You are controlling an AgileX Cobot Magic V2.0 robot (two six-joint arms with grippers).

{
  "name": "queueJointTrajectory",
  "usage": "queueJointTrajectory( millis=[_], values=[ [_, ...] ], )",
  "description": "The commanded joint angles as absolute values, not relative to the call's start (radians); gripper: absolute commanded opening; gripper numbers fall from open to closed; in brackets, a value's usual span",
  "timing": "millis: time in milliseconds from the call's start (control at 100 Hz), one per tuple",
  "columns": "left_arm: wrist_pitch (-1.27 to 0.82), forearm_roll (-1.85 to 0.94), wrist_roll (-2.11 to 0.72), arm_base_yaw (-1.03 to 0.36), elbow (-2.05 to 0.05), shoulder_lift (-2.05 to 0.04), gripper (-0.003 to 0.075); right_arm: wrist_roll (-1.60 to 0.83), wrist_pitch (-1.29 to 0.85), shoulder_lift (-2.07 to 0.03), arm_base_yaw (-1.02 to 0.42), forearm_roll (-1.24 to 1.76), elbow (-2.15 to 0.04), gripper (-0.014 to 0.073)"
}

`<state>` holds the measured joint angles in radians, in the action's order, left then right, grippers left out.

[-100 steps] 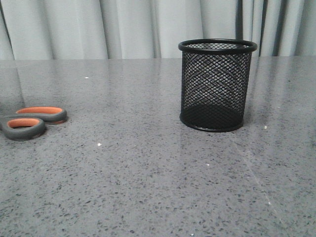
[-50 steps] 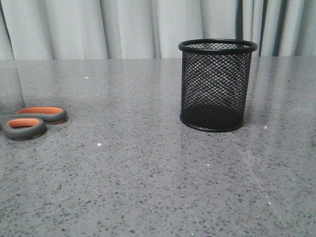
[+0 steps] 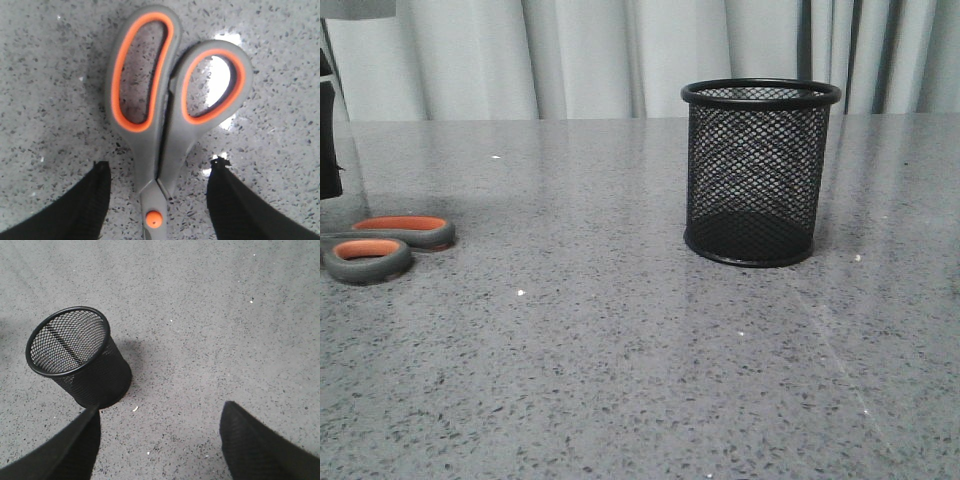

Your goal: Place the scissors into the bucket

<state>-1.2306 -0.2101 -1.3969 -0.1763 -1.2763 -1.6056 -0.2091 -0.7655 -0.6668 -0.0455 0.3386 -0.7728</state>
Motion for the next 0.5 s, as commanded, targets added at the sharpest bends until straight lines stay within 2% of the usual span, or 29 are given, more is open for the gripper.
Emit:
queueJointTrajectory(
  millis=[0,490],
  values=[
    [-1.277,-0.229,-1.408,-0.182,-1.309,-1.586,0.0393,-0.220,-0.705,-0.673,-0.047,0.346,-0.809,0.0456],
    [-1.277,-0.201,-1.408,-0.182,-1.309,-1.636,0.0393,-0.220,-0.705,-0.673,-0.047,0.346,-0.809,0.0456]
  ],
)
